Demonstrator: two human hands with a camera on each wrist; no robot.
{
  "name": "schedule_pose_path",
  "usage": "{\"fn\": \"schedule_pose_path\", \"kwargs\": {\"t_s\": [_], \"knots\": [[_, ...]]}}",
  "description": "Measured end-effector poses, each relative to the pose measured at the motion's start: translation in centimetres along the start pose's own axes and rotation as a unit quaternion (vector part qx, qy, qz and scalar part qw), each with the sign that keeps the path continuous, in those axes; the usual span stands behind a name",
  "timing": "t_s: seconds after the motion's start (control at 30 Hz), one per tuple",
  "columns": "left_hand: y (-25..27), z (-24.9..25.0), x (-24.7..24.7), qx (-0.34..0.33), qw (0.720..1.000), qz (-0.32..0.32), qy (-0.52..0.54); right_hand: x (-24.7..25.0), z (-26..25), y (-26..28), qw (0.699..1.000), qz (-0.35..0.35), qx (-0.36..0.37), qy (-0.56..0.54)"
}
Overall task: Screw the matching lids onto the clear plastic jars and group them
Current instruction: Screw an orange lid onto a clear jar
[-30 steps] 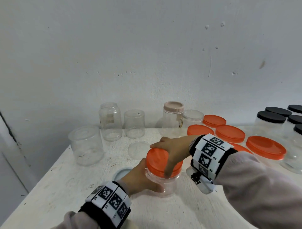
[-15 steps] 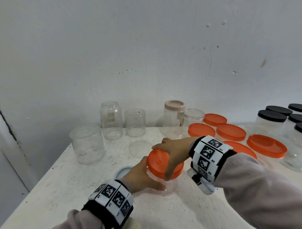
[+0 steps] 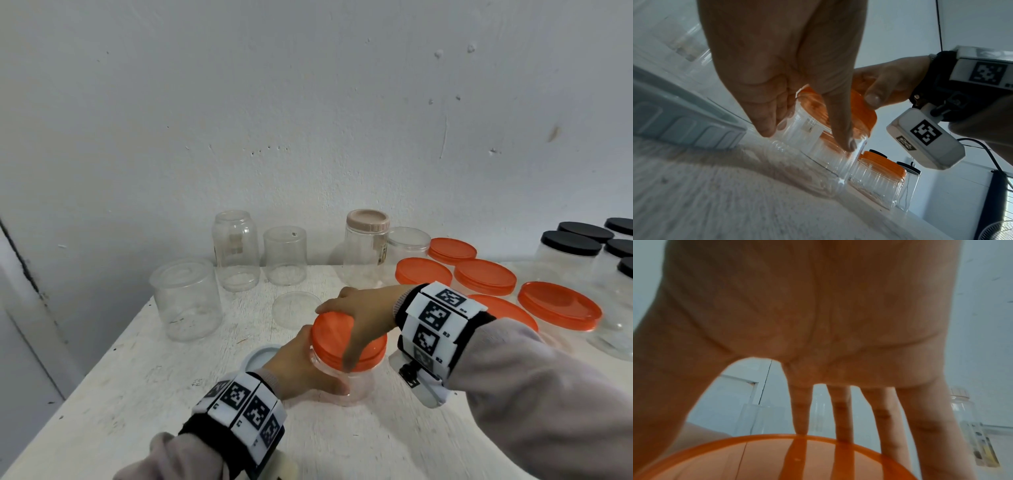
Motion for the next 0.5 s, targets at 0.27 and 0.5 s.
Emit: {"fn": "schedule_pose_path", "kwargs": {"t_s": [0.27,0.5], "knots": [[-0.12,-0.23,-0.11,0.005,1.000,-0.002,0.003,-0.10,0.68,0.21,0.999,0.015,-0.044,0.001],[-0.26,-0.33,-0.07,-0.001,1.000,0.002,-0.013,0.03,-0.08,0.04,1.000,-0.002,0.004,0.011]]}}
Point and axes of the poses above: each hand's wrist, its own y-axis away from the middle knuckle, its own x-axis out of the back of the hand, z = x × y, the point moved 9 cm from there along -y, towards the middle knuckle, and after that the axes turned 6 degrees about z, right-handed, at the moved point
